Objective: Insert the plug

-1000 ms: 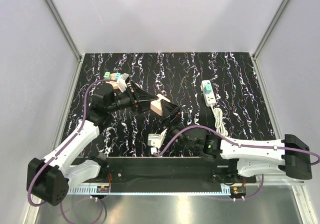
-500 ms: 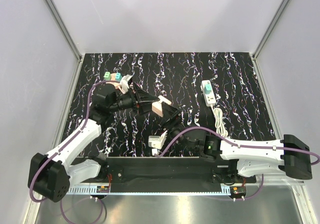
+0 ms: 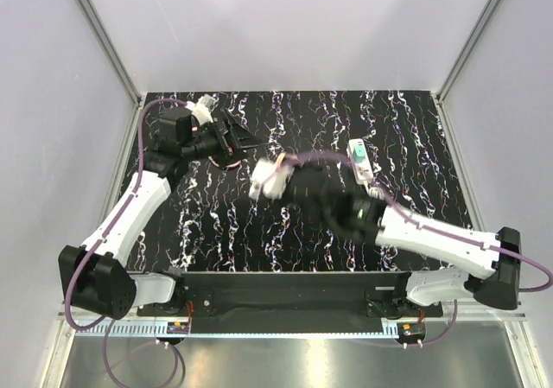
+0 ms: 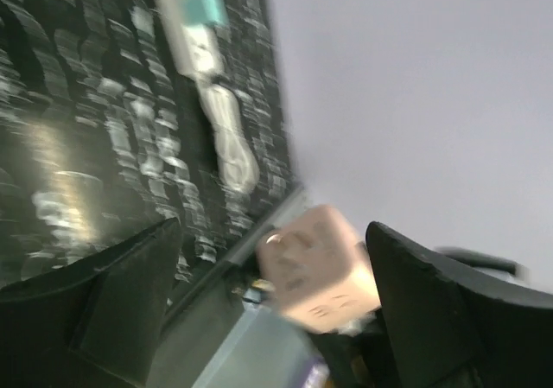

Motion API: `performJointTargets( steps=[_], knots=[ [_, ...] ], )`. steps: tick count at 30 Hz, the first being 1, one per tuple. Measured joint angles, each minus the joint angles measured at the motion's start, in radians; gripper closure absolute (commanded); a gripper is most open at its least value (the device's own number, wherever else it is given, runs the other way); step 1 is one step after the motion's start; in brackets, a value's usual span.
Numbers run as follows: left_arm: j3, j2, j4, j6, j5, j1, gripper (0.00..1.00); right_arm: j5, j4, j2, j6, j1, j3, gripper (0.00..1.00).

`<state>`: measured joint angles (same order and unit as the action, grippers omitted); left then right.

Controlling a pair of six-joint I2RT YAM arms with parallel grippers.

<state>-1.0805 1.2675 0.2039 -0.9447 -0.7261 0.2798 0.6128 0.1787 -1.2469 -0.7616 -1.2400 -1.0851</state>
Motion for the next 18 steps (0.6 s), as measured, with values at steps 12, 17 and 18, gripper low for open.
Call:
performJointTargets(
  steps=[12,17,18],
  knots=[
    [-0.050,-0.078,0.389,0.504,0.547,-0.019,0.01,-0.524,0.910,-0.307,0.758,0.750,-0.626,1.00],
    [-0.019,-0.150,0.411,0.595,0.645,-0.019,0.01,-0.684,1.079,-0.418,0.850,0.915,-0.648,1.00],
    [-0.007,-0.163,0.410,0.606,0.652,-0.019,0.01,-0.705,1.101,-0.441,0.865,0.939,-0.655,1.00]
  ],
)
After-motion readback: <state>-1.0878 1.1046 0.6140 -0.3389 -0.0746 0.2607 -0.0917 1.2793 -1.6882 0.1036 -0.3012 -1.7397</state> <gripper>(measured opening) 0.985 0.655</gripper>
